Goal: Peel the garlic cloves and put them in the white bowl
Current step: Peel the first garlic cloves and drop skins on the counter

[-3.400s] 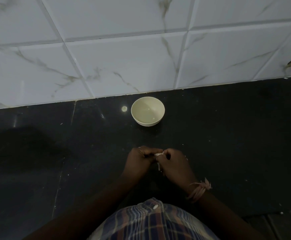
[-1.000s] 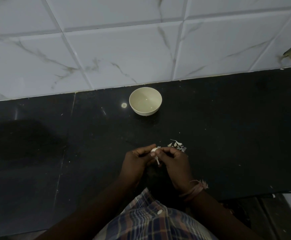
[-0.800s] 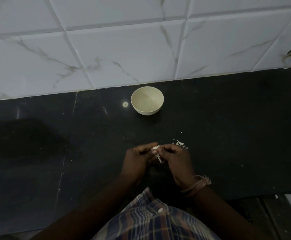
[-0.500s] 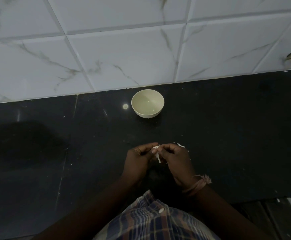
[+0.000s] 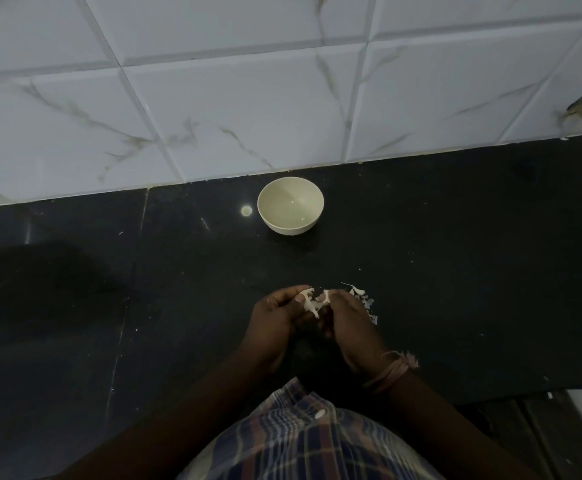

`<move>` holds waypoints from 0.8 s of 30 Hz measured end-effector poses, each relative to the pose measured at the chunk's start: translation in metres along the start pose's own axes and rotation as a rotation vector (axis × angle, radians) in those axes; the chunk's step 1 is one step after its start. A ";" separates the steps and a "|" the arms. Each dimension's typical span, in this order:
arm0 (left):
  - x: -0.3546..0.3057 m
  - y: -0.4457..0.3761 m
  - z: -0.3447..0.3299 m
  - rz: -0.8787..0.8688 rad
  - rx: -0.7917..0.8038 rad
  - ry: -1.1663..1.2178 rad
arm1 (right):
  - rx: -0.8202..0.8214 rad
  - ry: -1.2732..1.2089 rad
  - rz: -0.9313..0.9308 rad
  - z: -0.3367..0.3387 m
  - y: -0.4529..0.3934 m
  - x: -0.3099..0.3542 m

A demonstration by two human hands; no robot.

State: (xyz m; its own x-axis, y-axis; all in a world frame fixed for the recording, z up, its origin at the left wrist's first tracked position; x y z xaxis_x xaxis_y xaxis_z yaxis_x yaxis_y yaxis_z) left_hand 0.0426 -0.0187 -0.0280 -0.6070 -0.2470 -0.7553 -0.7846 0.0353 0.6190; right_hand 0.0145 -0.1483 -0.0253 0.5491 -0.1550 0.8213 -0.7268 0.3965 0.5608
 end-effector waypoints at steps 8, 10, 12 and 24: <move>0.004 -0.005 0.006 0.042 -0.030 0.048 | 0.032 -0.515 -0.231 0.007 -0.011 -0.009; 0.004 -0.006 0.008 0.053 -0.035 0.050 | -0.002 -0.540 -0.251 0.012 -0.014 -0.014; 0.004 -0.006 0.009 0.074 -0.038 0.044 | -0.041 -0.501 -0.246 0.017 -0.016 -0.018; 0.021 -0.010 -0.001 0.303 0.066 0.005 | -0.033 -0.245 -0.090 0.012 -0.004 -0.029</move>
State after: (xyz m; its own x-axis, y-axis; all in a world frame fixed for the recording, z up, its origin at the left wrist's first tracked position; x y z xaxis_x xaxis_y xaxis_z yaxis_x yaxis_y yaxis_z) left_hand 0.0377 -0.0250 -0.0501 -0.8138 -0.2206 -0.5376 -0.5749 0.1709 0.8001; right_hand -0.0036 -0.1566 -0.0503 0.4919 -0.4037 0.7714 -0.6637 0.3997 0.6323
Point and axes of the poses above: each hand's wrist, its own y-axis away from the middle knuckle, its own z-axis out of the back of the hand, x = y × z, the point moved 3 cm from there along -y, towards the middle knuckle, and after that the axes turned 10 degrees about -x, right-handed, at the moved point
